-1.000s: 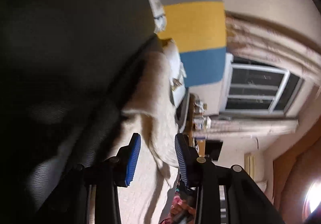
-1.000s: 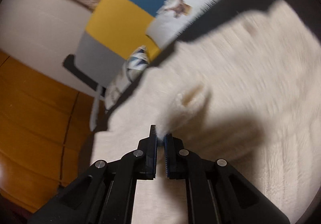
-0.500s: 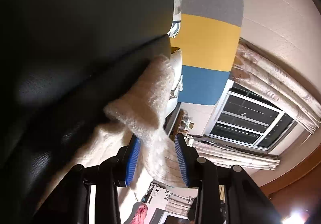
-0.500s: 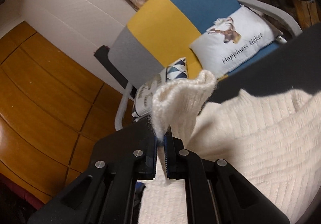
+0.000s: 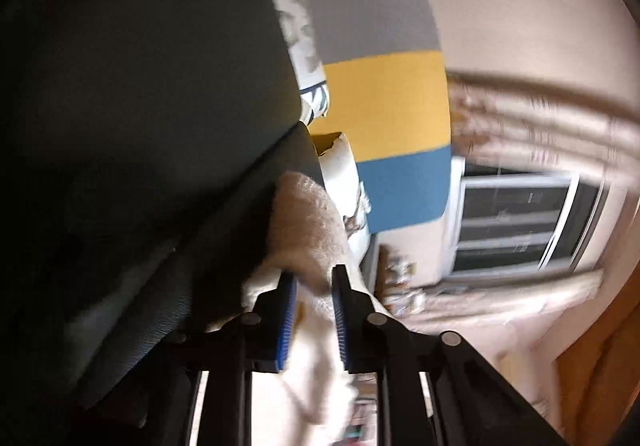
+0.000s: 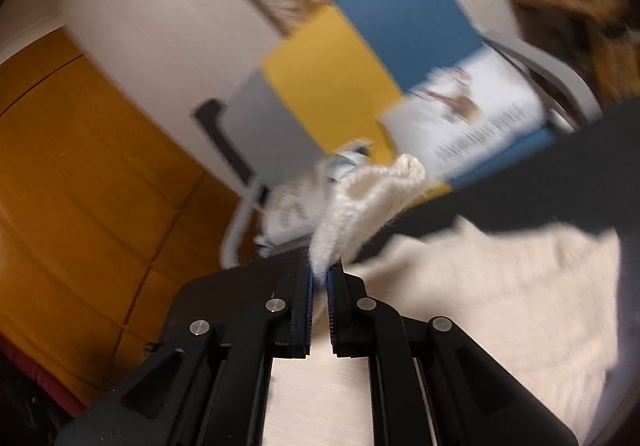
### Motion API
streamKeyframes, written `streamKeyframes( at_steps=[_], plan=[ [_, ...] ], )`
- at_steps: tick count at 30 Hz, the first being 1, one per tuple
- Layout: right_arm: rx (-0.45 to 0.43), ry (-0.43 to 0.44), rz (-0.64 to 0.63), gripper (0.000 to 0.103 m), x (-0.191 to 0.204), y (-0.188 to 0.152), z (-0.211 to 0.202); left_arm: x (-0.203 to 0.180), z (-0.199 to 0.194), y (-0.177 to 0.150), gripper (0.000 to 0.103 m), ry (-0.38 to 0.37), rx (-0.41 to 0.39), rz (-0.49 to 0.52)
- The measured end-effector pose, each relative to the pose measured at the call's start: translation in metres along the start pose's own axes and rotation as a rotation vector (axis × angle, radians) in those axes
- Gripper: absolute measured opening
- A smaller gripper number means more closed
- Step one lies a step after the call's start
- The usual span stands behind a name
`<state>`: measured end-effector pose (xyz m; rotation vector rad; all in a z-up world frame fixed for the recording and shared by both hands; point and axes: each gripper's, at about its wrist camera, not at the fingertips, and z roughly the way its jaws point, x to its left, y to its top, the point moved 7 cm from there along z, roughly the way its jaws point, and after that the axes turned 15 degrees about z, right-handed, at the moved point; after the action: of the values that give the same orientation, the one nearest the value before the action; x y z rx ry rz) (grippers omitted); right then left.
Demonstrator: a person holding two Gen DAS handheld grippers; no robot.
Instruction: Fold clothes
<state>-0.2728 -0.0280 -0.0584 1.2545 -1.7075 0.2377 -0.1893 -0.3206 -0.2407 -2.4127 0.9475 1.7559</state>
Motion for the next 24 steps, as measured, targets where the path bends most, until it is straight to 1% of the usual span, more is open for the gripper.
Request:
streamKeyframes(
  at_steps=[3,6,8,9,10,11,12,13,14,16,18,20,22,23,24],
  plan=[
    [0.021,-0.078,0.115,0.006,-0.071,-0.012,0.008,-0.002,0.000,-0.004,0.007,0.038,0.006,0.069],
    [0.035,-0.119,0.194,0.006,-0.117,-0.021,0.013,0.007,0.002,-0.009,0.006,0.071,0.031,0.085],
    [0.050,-0.139,0.215,0.006,-0.134,-0.028,0.016,0.012,0.001,-0.014,0.006,0.045,0.046,0.034],
    [0.056,-0.145,0.223,0.006,-0.141,-0.031,0.017,0.015,0.001,-0.016,0.010,0.031,0.053,0.007],
    [0.058,-0.142,0.229,0.006,-0.144,-0.032,0.016,0.017,0.001,-0.019,0.015,0.017,0.060,-0.021],
    [0.059,-0.139,0.234,0.006,-0.147,-0.034,0.015,0.020,0.002,-0.020,0.027,0.002,0.064,-0.074],
    [0.059,-0.130,0.234,0.006,-0.147,-0.034,0.013,0.024,0.004,-0.023,0.027,-0.033,0.070,-0.153],
    [0.058,-0.120,0.233,0.006,-0.146,-0.034,0.012,0.025,0.007,-0.025,0.029,-0.061,0.076,-0.205],
    [0.057,-0.114,0.224,0.006,-0.143,-0.033,0.011,0.025,0.010,-0.027,0.031,-0.073,0.079,-0.244],
    [0.057,-0.102,0.207,0.006,-0.134,-0.032,0.011,0.021,0.012,-0.029,0.032,-0.077,0.068,-0.248],
    [0.057,-0.089,0.190,0.007,-0.126,-0.030,0.011,0.014,0.016,-0.028,0.036,-0.070,0.057,-0.241],
    [0.058,-0.069,0.180,0.007,-0.117,-0.029,0.009,0.012,0.022,-0.026,0.038,-0.068,0.053,-0.260],
    [0.058,-0.062,0.166,0.007,-0.110,-0.028,0.010,0.011,0.034,-0.021,0.041,-0.055,0.064,-0.263],
    [0.059,-0.057,0.158,0.007,-0.106,-0.028,0.010,0.011,0.039,-0.019,0.044,-0.045,0.072,-0.267],
    [0.060,-0.051,0.151,0.007,-0.102,-0.028,0.010,0.013,0.045,-0.018,0.044,-0.028,0.078,-0.279]
  ],
)
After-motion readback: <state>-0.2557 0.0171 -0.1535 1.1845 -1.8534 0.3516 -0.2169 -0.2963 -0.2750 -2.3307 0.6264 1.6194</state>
